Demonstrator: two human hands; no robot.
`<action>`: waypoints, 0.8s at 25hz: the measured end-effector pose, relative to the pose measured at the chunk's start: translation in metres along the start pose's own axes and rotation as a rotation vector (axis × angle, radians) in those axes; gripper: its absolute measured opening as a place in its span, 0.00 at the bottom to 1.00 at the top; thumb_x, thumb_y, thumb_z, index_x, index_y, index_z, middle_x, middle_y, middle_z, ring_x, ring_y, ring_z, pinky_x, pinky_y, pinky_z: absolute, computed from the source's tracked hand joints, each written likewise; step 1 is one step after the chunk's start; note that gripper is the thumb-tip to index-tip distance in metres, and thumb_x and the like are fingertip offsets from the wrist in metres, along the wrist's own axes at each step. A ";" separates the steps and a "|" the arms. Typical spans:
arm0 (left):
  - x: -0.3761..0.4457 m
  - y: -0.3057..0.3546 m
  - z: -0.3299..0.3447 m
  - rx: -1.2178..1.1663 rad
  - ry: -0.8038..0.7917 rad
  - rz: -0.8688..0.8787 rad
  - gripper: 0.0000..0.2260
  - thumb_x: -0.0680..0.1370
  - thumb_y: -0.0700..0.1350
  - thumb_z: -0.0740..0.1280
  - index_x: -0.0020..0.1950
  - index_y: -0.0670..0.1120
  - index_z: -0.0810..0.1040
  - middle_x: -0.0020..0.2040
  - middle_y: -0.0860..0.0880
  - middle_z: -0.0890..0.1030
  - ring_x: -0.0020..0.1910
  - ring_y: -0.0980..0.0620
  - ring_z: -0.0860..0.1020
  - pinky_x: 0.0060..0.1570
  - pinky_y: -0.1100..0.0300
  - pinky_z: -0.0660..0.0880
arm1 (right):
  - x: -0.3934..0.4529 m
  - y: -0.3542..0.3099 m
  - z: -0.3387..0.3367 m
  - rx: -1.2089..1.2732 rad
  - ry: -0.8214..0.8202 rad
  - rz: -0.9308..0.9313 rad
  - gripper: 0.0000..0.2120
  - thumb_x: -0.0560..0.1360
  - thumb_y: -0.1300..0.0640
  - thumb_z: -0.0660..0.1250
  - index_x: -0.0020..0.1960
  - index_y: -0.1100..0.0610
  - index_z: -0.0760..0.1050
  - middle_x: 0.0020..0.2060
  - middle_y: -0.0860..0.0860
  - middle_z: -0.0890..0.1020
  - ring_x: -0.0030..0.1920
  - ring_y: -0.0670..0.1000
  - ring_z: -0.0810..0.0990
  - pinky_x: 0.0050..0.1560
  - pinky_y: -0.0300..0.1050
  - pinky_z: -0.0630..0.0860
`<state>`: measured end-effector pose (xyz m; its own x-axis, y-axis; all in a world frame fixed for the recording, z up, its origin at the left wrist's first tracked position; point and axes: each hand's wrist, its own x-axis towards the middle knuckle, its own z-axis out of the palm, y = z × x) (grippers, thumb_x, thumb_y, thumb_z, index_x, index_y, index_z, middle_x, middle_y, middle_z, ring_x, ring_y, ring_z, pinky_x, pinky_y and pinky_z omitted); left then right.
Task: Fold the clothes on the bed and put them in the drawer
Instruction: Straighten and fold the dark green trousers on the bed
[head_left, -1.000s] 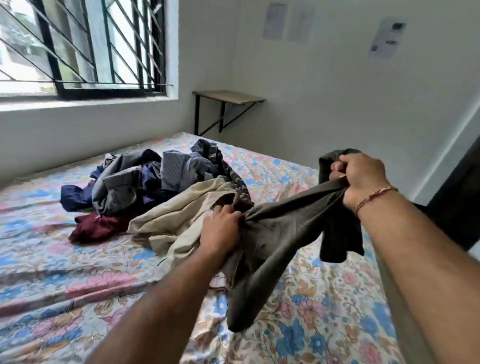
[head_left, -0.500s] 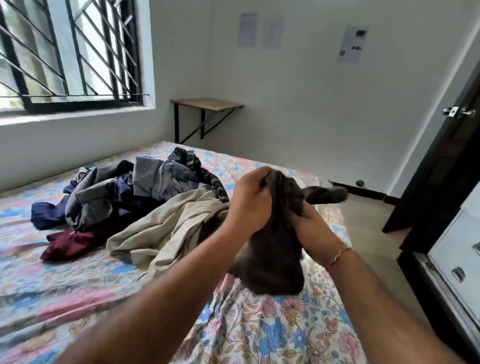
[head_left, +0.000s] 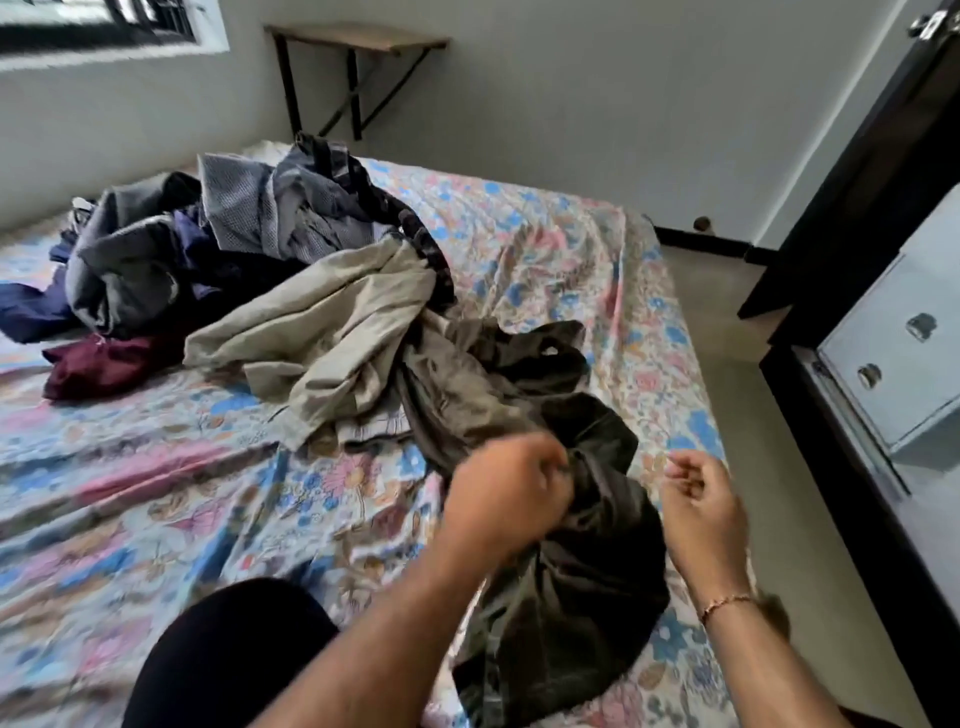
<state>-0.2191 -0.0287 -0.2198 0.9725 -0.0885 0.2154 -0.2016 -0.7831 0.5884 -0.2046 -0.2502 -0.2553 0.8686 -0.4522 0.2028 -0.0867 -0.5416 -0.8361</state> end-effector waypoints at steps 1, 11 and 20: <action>0.014 -0.013 -0.004 0.008 0.060 -0.009 0.20 0.72 0.53 0.66 0.64 0.59 0.77 0.59 0.52 0.83 0.60 0.46 0.79 0.55 0.50 0.79 | -0.006 -0.016 0.006 0.056 -0.063 -0.096 0.09 0.77 0.61 0.70 0.54 0.49 0.79 0.49 0.47 0.84 0.49 0.49 0.83 0.50 0.39 0.77; 0.009 -0.070 0.019 0.356 -0.022 0.006 0.17 0.78 0.52 0.69 0.67 0.57 0.79 0.70 0.48 0.72 0.74 0.42 0.66 0.71 0.41 0.67 | -0.011 -0.040 0.040 -0.105 -0.376 -0.003 0.21 0.81 0.52 0.67 0.72 0.49 0.71 0.44 0.48 0.85 0.43 0.50 0.83 0.40 0.43 0.76; -0.002 -0.087 -0.096 0.175 0.160 -0.358 0.06 0.75 0.52 0.68 0.43 0.52 0.81 0.37 0.52 0.80 0.37 0.49 0.79 0.38 0.55 0.76 | 0.049 -0.038 0.079 -0.383 -0.436 0.047 0.07 0.78 0.52 0.70 0.54 0.49 0.82 0.56 0.54 0.85 0.55 0.58 0.82 0.56 0.49 0.78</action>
<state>-0.2149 0.0982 -0.1966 0.9443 0.2935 0.1484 0.1813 -0.8410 0.5097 -0.1202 -0.1958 -0.2537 0.9732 -0.1921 -0.1267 -0.2298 -0.7827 -0.5784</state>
